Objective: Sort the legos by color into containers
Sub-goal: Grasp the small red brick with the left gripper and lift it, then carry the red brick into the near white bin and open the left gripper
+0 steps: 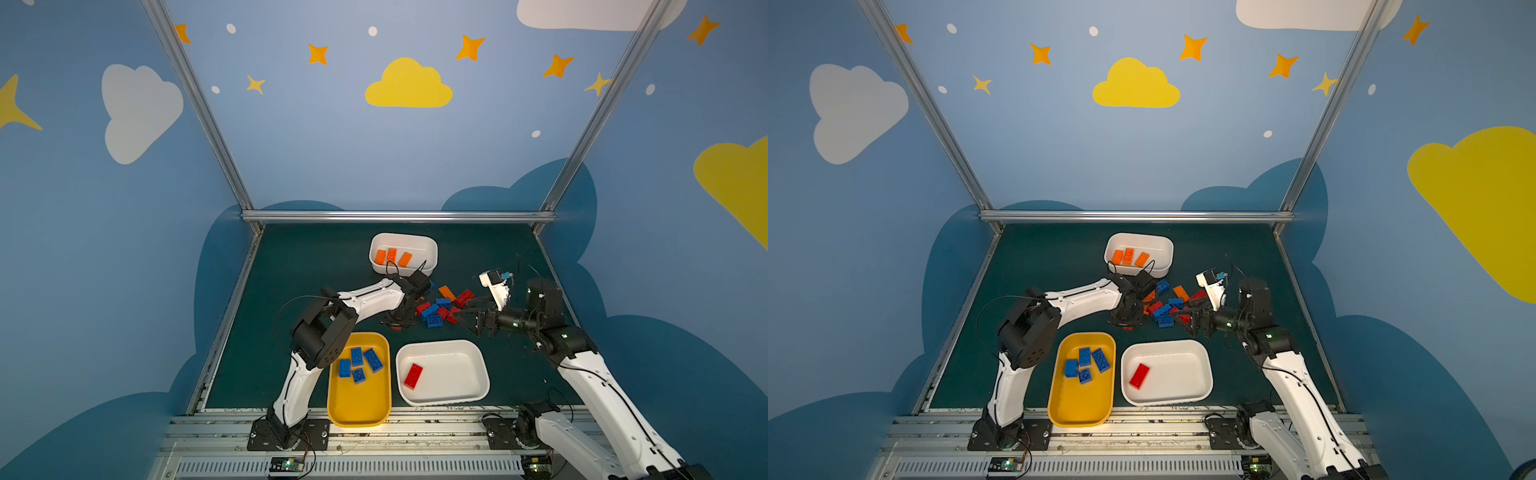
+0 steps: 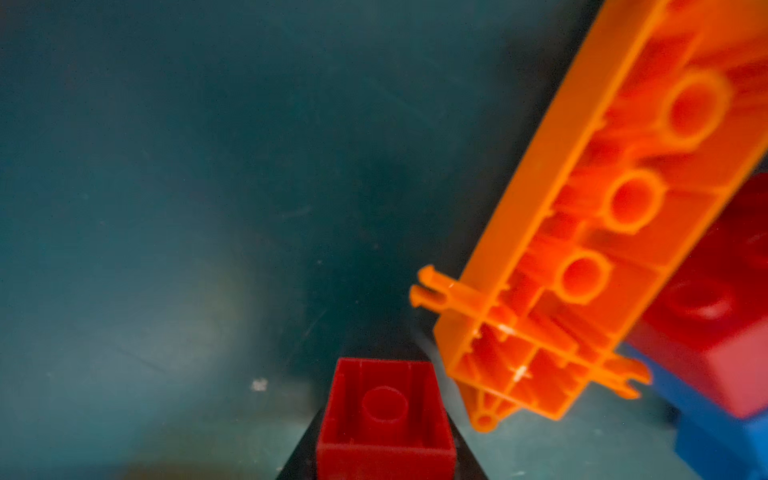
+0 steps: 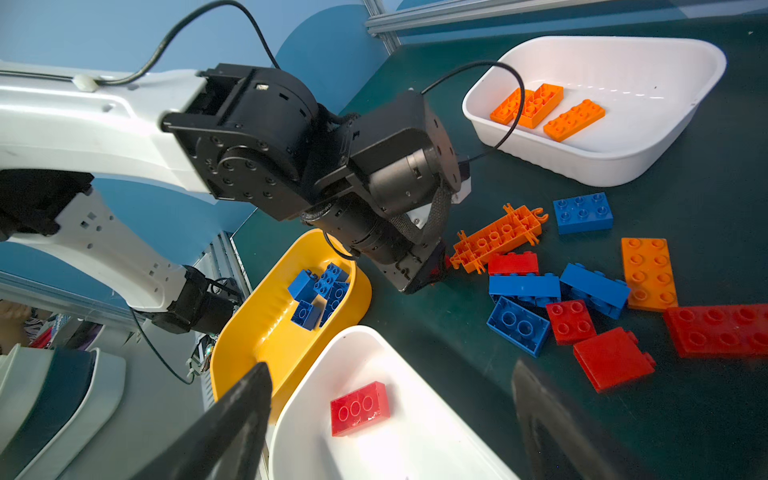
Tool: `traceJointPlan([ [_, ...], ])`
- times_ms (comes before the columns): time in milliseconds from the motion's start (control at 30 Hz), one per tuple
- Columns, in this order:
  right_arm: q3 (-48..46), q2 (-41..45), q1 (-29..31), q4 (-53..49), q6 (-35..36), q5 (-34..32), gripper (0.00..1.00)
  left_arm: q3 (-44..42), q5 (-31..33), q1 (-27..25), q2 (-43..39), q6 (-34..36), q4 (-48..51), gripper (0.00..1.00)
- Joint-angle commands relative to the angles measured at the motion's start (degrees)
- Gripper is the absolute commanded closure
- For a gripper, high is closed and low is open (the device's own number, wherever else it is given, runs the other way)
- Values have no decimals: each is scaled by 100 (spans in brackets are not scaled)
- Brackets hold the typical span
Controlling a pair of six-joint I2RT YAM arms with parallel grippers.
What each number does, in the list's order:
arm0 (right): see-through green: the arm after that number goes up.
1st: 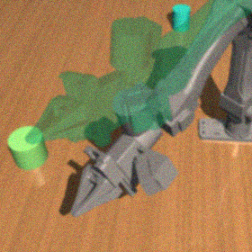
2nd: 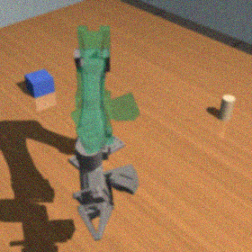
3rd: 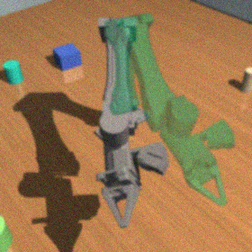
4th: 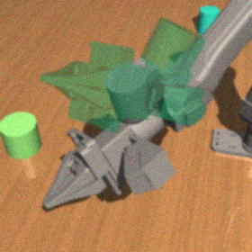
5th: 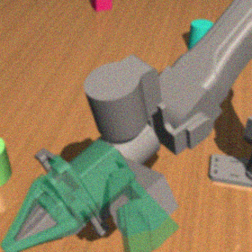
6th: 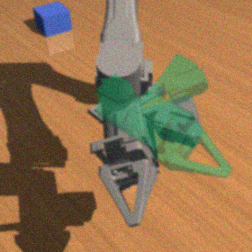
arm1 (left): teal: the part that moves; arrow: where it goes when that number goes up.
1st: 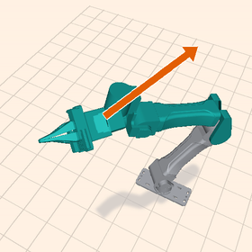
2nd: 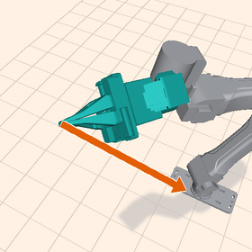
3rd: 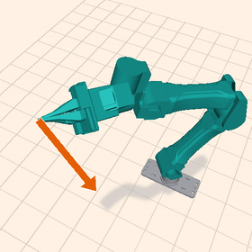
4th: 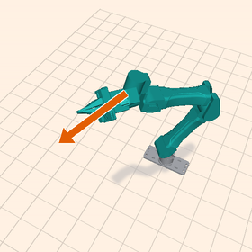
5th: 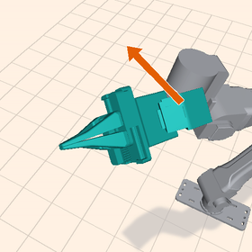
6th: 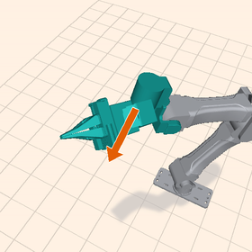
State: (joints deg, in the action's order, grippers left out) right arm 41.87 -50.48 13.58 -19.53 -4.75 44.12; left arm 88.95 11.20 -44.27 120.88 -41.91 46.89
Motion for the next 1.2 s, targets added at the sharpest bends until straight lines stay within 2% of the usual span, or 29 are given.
traceJointPlan([
  [0,-56,100,-26,-35,-27,80,11,-41,74,15,85,183,110,60],
  [133,-64,126,-24,-59,-29,71,11,-78,45,88,107,379,-15,61],
  [200,-65,134,-25,-63,-32,73,11,-115,6,128,111,449,-83,66],
  [300,-32,144,-23,-112,0,63,11,-89,-7,182,46,559,-18,79],
  [533,-34,91,-23,-19,-78,107,11,102,-89,183,-416,828,407,79],
  [733,-50,49,-25,29,-151,124,11,161,-961,22,-1066,1399,571,77],
  [967,-58,-67,-34,148,-167,98,11,-75,-1639,-717,-1864,1848,714,76],
  [1167,87,-179,-141,-162,218,0,11,-1247,-2708,-1320,-2622,2273,-435,77],
])
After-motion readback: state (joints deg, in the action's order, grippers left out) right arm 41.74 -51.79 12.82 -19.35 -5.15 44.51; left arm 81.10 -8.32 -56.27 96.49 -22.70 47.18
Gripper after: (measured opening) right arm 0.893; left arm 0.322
